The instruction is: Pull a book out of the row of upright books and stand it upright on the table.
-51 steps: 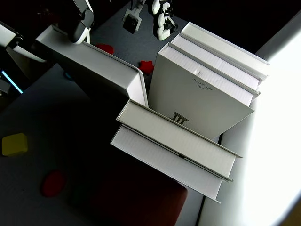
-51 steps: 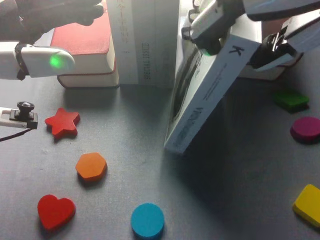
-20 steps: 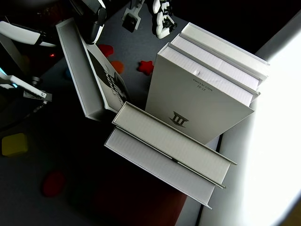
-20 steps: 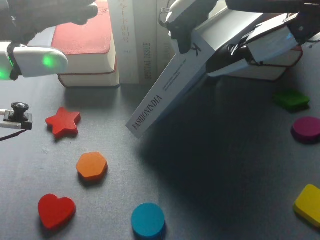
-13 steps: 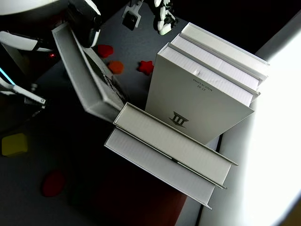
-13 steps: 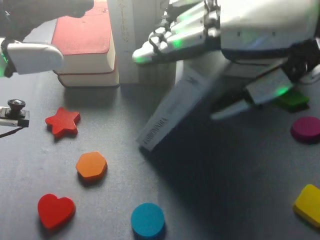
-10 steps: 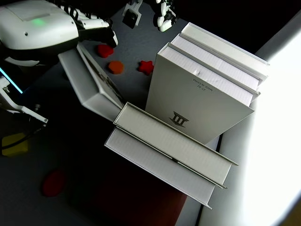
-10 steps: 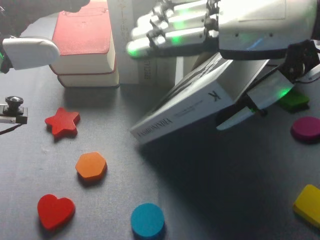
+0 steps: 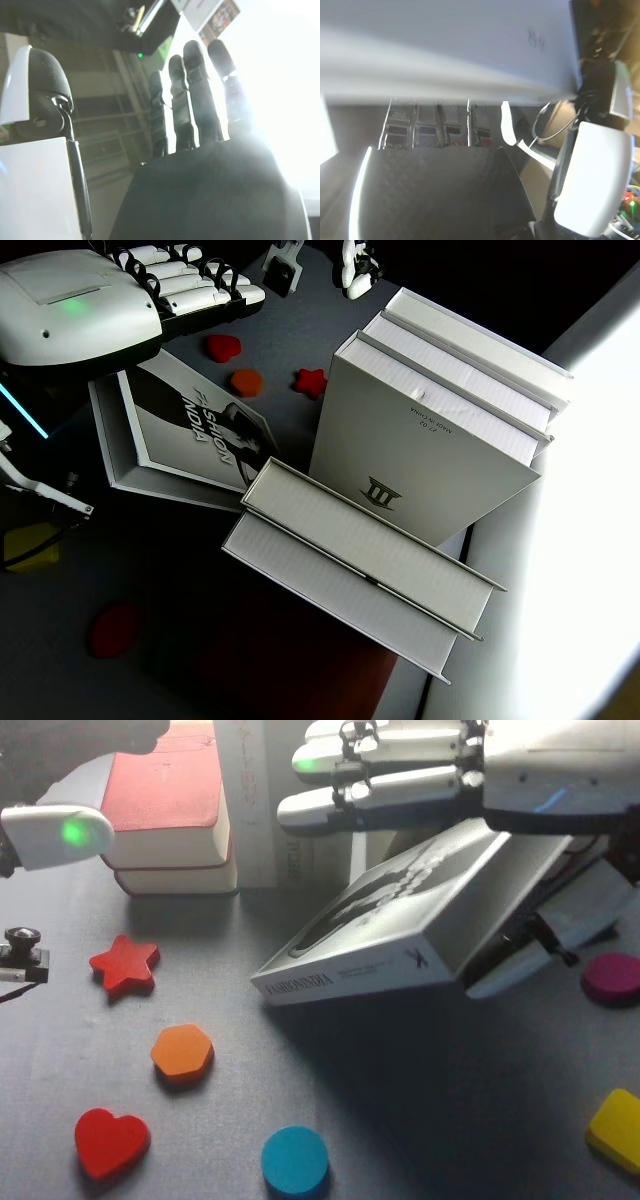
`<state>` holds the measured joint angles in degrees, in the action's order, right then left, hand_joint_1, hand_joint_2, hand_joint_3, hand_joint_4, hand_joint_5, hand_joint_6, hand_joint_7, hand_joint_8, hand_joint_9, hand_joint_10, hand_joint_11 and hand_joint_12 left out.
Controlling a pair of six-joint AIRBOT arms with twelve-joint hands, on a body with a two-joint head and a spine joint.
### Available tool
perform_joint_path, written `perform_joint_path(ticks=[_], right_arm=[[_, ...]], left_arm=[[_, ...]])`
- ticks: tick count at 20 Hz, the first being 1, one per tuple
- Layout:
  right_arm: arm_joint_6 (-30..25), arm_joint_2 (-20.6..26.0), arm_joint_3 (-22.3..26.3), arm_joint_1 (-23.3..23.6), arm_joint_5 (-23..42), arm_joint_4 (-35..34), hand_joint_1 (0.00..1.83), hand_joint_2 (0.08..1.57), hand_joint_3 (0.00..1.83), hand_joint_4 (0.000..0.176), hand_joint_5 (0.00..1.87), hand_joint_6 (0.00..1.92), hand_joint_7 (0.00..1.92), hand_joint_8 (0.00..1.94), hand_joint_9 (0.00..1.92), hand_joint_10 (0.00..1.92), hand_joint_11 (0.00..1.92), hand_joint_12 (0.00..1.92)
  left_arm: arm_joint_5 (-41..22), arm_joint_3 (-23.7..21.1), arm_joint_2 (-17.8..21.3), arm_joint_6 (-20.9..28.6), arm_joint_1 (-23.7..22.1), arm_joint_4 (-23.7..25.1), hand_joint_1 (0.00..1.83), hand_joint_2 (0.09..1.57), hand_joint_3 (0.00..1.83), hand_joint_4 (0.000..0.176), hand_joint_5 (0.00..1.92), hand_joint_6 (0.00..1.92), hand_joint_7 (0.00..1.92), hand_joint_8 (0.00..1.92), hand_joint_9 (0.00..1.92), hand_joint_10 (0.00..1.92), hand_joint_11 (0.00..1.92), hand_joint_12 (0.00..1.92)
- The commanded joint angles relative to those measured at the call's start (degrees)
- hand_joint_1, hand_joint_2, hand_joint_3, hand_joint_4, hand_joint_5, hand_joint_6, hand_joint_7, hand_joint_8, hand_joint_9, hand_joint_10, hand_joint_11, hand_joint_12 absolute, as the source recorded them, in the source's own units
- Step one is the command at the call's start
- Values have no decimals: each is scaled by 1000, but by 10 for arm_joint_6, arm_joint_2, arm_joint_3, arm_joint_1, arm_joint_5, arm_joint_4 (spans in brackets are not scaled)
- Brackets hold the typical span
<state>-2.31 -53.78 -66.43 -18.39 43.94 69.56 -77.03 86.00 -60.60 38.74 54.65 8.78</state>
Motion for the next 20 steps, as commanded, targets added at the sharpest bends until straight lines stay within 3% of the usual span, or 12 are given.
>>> perform_joint_path(ticks=[1,6,8,9,11,13,14,16,17,18,19,20], right_arm=[[0,8,7,11,47,-61,591,849,9,144,0,0,0,0,0,0,19,412],[0,53,46,18,74,-92,674,711,0,176,0,0,0,0,0,0,0,471],[0,82,67,23,74,-95,499,854,47,80,0,0,0,0,0,0,0,44],[0,94,72,27,75,-100,402,968,0,157,16,8,0,0,94,48,136,468],[22,114,73,31,76,-135,617,1013,9,175,12,0,35,0,173,1,4,879],[80,136,77,28,85,-199,693,1017,0,113,41,6,91,2,286,5,19,1001],[129,152,80,17,104,-258,765,945,0,112,7,0,31,0,289,4,3,1034],[188,166,81,-9,142,-332,567,1080,19,78,0,0,4,0,111,0,0,687],[212,174,83,-30,168,-370,403,1081,11,85,0,0,0,0,21,0,0,262],[244,186,89,-50,196,-409,440,1044,3,80,27,0,0,0,30,1,0,272],[269,190,95,-60,208,-429,578,1006,0,36,160,12,10,1,88,5,0,519],[286,191,101,-66,212,-442,615,975,0,3,243,11,96,5,192,18,0,841]], left_arm=[[-65,-2,4,6,-2,-42,977,920,0,73,429,13,367,4,432,12,0,966],[-85,-25,19,6,25,-77,940,921,0,90,425,6,339,0,424,5,0,902],[-98,-39,29,6,32,-91,933,959,7,112,447,10,346,2,421,3,0,842],[-106,-45,32,6,37,-100,915,967,8,133,452,11,352,4,414,0,0,836],[-129,-49,34,6,50,-122,909,947,0,138,431,1,345,1,360,1,0,721],[-153,-54,38,6,52,-135,890,929,0,108,250,0,283,0,366,12,0,799],[-173,-60,44,6,52,-143,884,934,0,142,185,0,230,0,360,8,0,792],[-202,-66,51,6,51,-158,656,977,10,173,56,0,36,0,123,0,0,532],[-214,-67,53,6,50,-163,785,949,0,129,173,39,94,9,213,31,0,738],[-223,-69,55,6,46,-166,812,956,1,113,124,13,124,9,234,28,0,697],[-224,-70,57,6,45,-166,878,909,0,163,24,2,110,2,206,12,0,687],[-224,-72,59,6,40,-165,853,903,0,153,38,14,105,0,194,5,0,689]])
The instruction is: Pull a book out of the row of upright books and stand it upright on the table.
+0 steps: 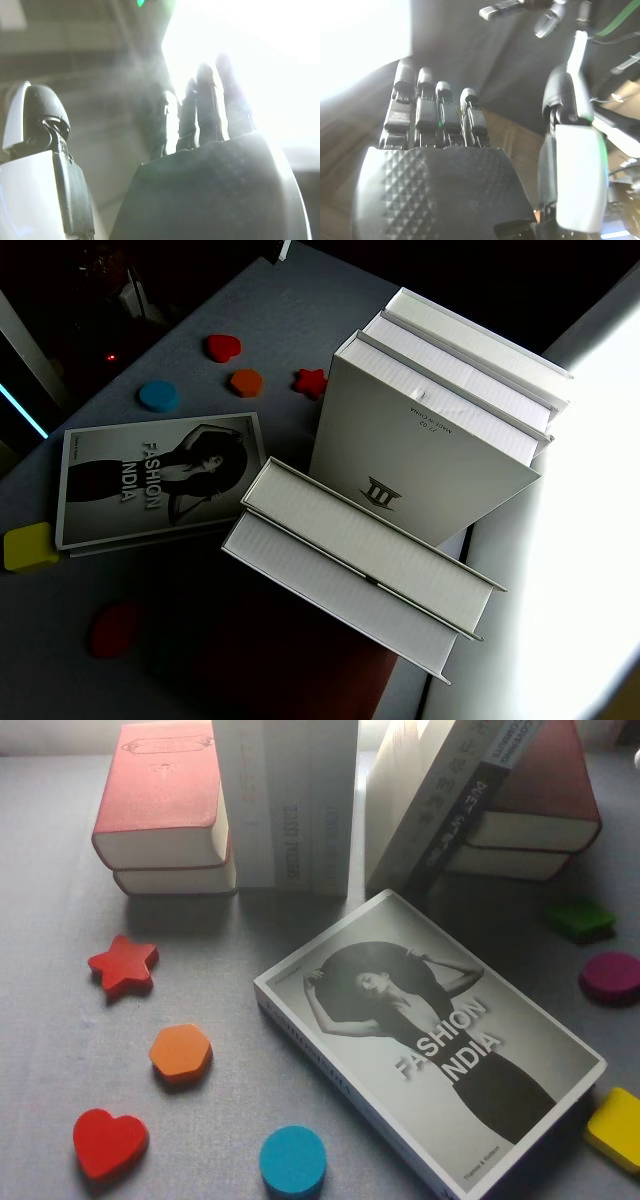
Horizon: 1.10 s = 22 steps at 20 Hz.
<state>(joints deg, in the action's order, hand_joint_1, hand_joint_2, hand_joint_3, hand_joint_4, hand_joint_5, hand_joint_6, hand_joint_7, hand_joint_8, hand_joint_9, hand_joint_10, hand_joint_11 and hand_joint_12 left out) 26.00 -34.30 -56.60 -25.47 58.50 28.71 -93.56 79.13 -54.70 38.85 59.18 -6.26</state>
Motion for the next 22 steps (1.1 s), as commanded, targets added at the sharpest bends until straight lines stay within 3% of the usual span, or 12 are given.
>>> perform_joint_path(ticks=[1,4,5,7,8,9,12,13,14,15,17,22], right_arm=[[4,-2,4,-6,66,-43,622,967,0,0,349,21,189,10,340,38,22,1098],[12,25,11,-106,159,-141,392,1101,6,16,4,0,9,0,111,6,0,753],[48,31,21,-150,213,-182,588,1086,0,76,155,53,1,0,47,2,0,418],[97,51,41,-222,313,-250,666,1054,0,133,698,1486,730,753,545,54,0,813],[130,65,59,-262,367,-284,653,1037,0,111,188,885,449,742,626,81,82,1158],[153,72,71,-295,403,-305,584,1098,7,119,210,400,350,403,540,41,16,1327],[164,78,85,-339,425,-324,360,1370,3,0,600,99,797,77,745,234,337,1390],[158,78,83,-338,425,-319,776,1296,0,102,659,1165,781,43,777,240,338,1330],[157,78,81,-337,425,-314,847,1355,5,40,555,1616,714,388,696,529,238,1204],[156,79,81,-331,425,-312,1001,1367,2,17,524,1724,609,1304,590,916,281,1348],[148,74,74,-313,425,-307,1036,1398,0,0,411,1750,601,1679,556,1443,542,1608],[97,46,48,-288,425,-294,1095,1384,1,20,421,1724,561,1751,387,1804,406,1807]], left_arm=[[-58,-3,-1,5,-10,-11,838,875,0,135,98,31,160,12,239,16,0,777],[-58,1,-10,5,-36,3,721,978,6,65,405,823,595,23,484,16,0,1003],[-58,3,-11,5,-35,1,686,964,0,65,414,909,679,35,543,23,24,1067],[-58,5,-12,5,-40,-1,735,1046,4,37,544,1278,796,304,666,37,50,1227],[-59,2,-9,5,-49,4,880,1166,20,148,728,1320,696,681,673,53,9,1316],[-59,1,-7,5,-54,9,906,1202,6,170,759,1322,619,796,673,70,1,1351],[-59,-1,-9,5,-73,22,877,1251,0,175,730,1382,780,839,692,484,149,1456],[-59,-2,-9,5,-82,27,852,1312,3,106,645,1536,699,987,559,800,141,1509],[-59,-2,-11,5,-90,31,854,1339,10,57,613,1617,674,1200,484,1161,191,1565],[-59,-1,-11,5,-91,32,852,1340,10,58,612,1620,670,1216,476,1190,191,1569],[-59,-6,-11,5,-91,32,852,1341,10,57,611,1621,668,1221,472,1197,192,1571],[-58,-2,-26,5,-107,38,852,1341,9,57,611,1621,668,1222,472,1199,191,1571]])
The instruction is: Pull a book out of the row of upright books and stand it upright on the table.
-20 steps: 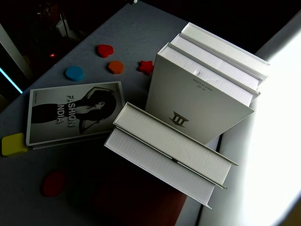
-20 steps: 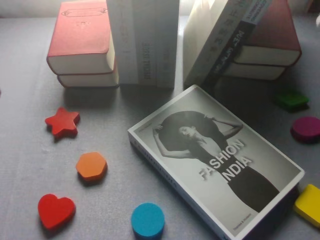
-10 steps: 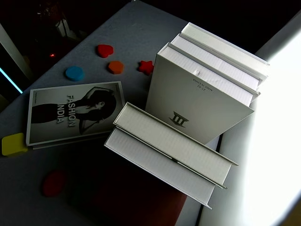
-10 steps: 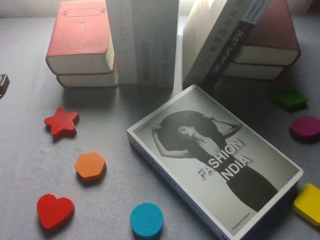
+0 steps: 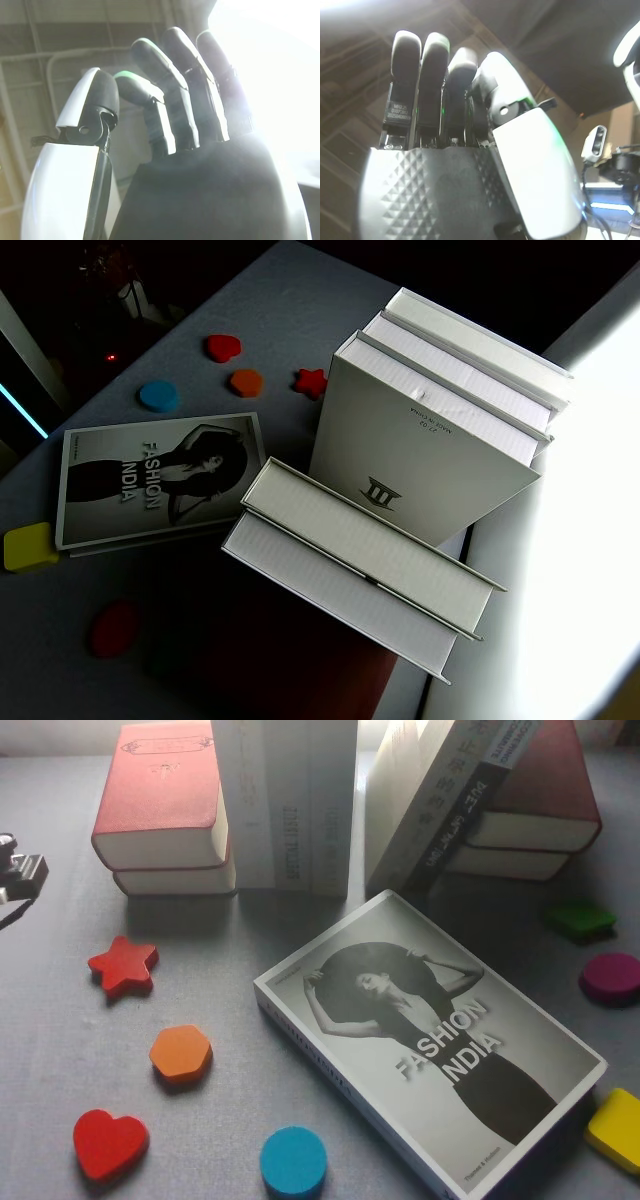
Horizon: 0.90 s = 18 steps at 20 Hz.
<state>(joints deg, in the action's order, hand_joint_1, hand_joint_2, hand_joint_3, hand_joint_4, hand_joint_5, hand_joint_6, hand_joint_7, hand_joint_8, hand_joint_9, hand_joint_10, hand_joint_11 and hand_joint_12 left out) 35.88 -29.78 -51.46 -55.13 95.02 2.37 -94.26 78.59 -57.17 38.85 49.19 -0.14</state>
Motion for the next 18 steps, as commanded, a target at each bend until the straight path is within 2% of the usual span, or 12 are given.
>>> perform_joint_path(ticks=[1,2,5,6,7,8,9,10,11,12,13,18], right_arm=[[-3,1,-4,8,60,-31,1008,1435,8,1,406,1754,497,1877,302,1888,299,1898],[-6,1,-4,8,60,-31,1036,1399,0,0,457,1703,579,1761,405,1837,374,1915],[-18,1,-6,9,60,-26,1072,1360,0,7,521,1658,642,1658,533,1857,519,1919],[-19,1,-7,11,60,-26,1400,1326,8,26,338,1910,524,1765,532,1796,571,1921],[-22,1,-8,11,60,-25,1283,1365,27,0,361,1827,526,1785,546,1787,562,1921],[-26,1,-9,11,60,-25,1283,1365,27,0,361,1827,526,1785,546,1787,562,1921],[-28,1,-9,11,60,-25,1094,1386,6,0,420,1704,591,1747,469,1715,448,1763],[-29,1,-9,11,60,-25,1032,1398,5,15,510,1708,515,1784,400,1796,376,1728],[-30,1,-9,11,60,-24,1007,1410,7,28,533,1758,478,1792,390,1878,329,1834],[-30,2,-9,10,60,-24,1221,1328,0,32,557,1886,596,1659,385,1911,530,1681],[-30,4,-8,9,60,-24,1268,1305,0,33,567,1914,629,1619,385,1918,589,1614],[-37,12,-5,2,57,-24,1280,1299,0,33,570,1921,637,1609,385,1919,606,1594]], left_arm=[[-52,4,-3,5,-9,-22,853,1341,9,57,611,1622,668,1222,471,1200,191,1571],[-52,4,-4,5,-10,-22,852,1341,9,57,611,1622,668,1222,471,1200,191,1571],[-52,3,-6,5,-10,-22,852,1341,9,57,611,1622,667,1223,471,1201,191,1571],[-52,3,-8,5,-12,-20,852,1341,9,57,611,1622,667,1223,470,1202,191,1571],[-52,4,-8,5,-13,-19,852,1341,9,57,611,1622,667,1223,470,1202,191,1571],[-51,3,-8,5,-14,-18,852,1341,9,57,611,1622,667,1223,470,1202,191,1571],[-51,3,-8,5,-13,-19,852,1341,9,57,611,1622,667,1223,470,1202,191,1571],[-51,3,-9,5,-13,-20,852,1341,9,57,611,1622,667,1223,470,1202,191,1571],[-51,3,-9,5,-14,-19,852,1341,9,57,611,1622,667,1223,470,1202,191,1571],[-51,2,-10,5,-14,-19,852,1341,9,57,611,1622,667,1224,470,1203,191,1571],[-51,2,-10,5,-15,-19,852,1341,9,57,611,1622,667,1224,470,1203,191,1571],[-52,-7,-1,5,-23,-27,852,1342,9,57,611,1622,667,1225,469,1204,191,1572]])
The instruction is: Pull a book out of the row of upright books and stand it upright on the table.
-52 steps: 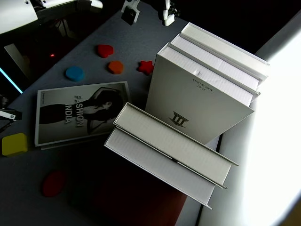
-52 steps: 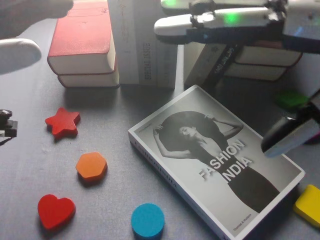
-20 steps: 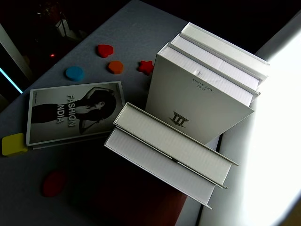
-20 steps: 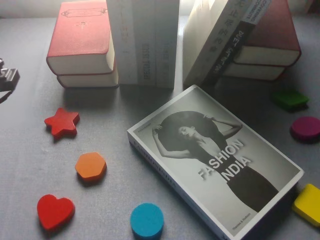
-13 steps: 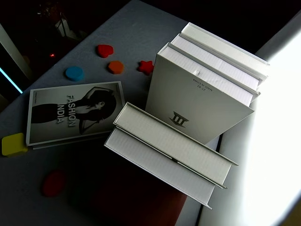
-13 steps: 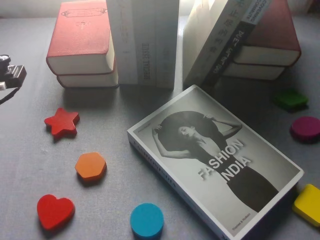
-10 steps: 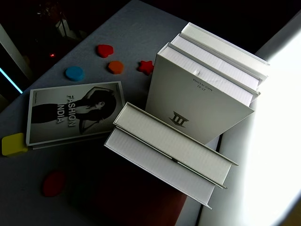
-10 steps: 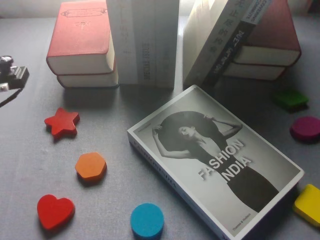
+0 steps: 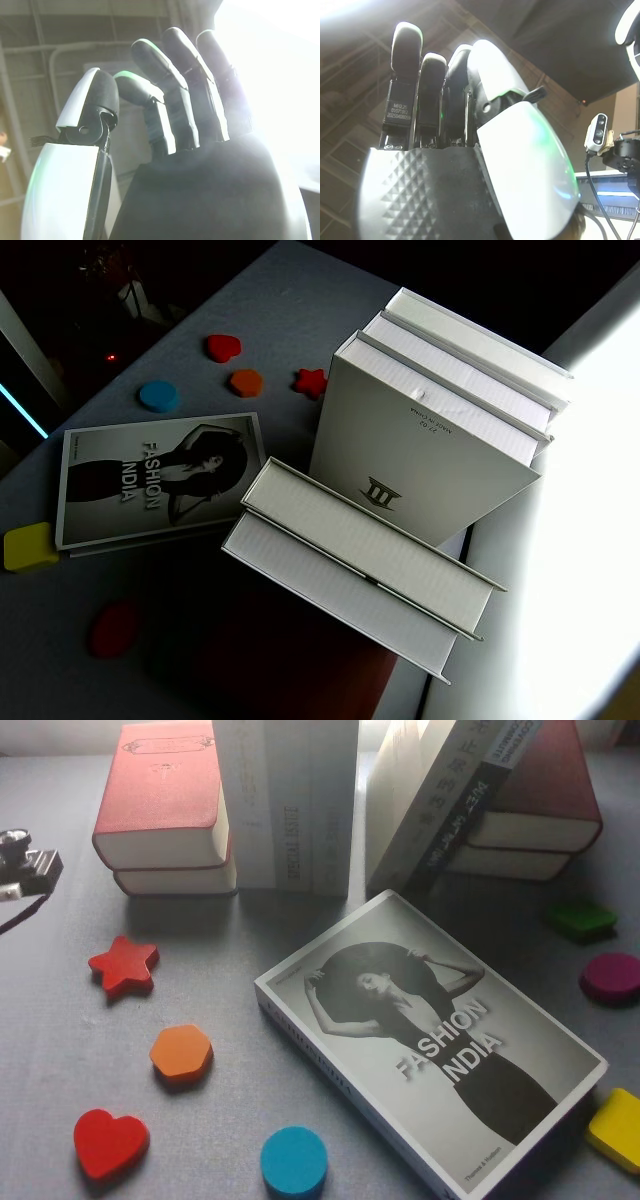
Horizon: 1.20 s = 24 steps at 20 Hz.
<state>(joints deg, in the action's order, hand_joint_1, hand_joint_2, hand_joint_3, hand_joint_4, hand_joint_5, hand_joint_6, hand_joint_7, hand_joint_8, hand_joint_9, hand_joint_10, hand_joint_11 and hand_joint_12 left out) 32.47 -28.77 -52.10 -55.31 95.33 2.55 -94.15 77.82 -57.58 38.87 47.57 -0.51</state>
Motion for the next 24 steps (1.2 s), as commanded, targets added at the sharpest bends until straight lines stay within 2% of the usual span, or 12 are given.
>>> perform_joint_path(ticks=[1,18,24], right_arm=[[-6,6,2,1,52,-25,1279,1299,0,33,570,1921,637,1609,385,1918,606,1594],[-16,24,5,-17,46,-27,1280,1297,0,33,570,1921,637,1609,385,1918,608,1590],[-18,52,11,-35,37,-29,1280,1297,0,33,570,1921,637,1609,385,1918,609,1590]], left_arm=[[-53,-2,5,5,-7,-28,852,1342,9,57,611,1622,667,1225,469,1204,191,1572],[-53,-6,3,5,-8,-18,852,1342,8,57,611,1622,667,1225,469,1205,191,1572],[-53,0,-5,5,-10,-15,852,1342,8,57,611,1622,667,1225,469,1205,191,1572]])
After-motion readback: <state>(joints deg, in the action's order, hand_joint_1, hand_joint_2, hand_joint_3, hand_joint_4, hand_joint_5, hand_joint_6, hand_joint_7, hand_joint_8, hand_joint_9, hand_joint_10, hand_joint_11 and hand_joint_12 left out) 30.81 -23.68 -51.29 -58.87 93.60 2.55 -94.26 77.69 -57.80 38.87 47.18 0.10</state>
